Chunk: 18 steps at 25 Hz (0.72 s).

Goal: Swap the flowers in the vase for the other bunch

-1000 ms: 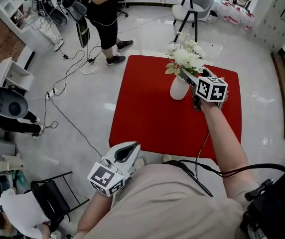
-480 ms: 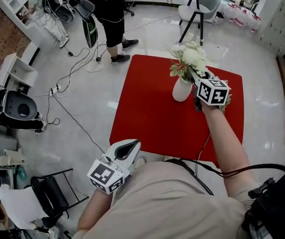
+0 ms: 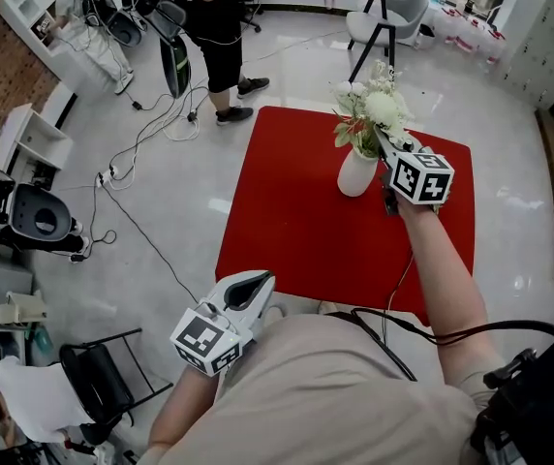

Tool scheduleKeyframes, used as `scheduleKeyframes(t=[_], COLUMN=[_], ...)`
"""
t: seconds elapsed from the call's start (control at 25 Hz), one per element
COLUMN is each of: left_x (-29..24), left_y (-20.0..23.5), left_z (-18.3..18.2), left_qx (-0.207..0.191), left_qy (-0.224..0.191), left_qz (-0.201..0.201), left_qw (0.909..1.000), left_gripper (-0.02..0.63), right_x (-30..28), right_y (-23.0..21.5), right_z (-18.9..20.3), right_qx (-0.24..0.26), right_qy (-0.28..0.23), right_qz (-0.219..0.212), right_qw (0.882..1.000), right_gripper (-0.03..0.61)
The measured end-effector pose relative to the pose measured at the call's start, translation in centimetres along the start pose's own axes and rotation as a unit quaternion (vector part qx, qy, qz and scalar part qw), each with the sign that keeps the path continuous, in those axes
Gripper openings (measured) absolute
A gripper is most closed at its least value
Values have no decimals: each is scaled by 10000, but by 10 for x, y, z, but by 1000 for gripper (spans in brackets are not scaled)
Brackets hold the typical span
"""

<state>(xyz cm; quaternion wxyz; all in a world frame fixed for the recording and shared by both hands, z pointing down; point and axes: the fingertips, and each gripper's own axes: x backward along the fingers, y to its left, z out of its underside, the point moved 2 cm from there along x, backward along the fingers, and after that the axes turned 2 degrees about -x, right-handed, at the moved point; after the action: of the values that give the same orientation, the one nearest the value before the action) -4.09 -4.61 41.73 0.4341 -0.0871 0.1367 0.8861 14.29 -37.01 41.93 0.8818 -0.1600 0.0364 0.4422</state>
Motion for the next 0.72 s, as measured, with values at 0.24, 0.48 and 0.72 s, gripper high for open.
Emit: scheduleKeyframes(t=[0.24,0.48,0.72], left_x=[5,10,18], left_y=[5,11,20], left_z=[-2,-2,-4], left_qx=[41,81,107], left_qy=[1,-12,-41], left_qz=[42,102,178], left_qw=[10000,9999,9998], left_gripper=[8,8,8], right_x=[7,12,15], right_y=[6,14,31], right_z=[-22,-49,-79], right_qx=[61,183,354], right_qy=[-125,-290,-443], right_qz=[-16,-40,-33], right_qw=[9999,9994,9984], right_gripper=[71,66,64])
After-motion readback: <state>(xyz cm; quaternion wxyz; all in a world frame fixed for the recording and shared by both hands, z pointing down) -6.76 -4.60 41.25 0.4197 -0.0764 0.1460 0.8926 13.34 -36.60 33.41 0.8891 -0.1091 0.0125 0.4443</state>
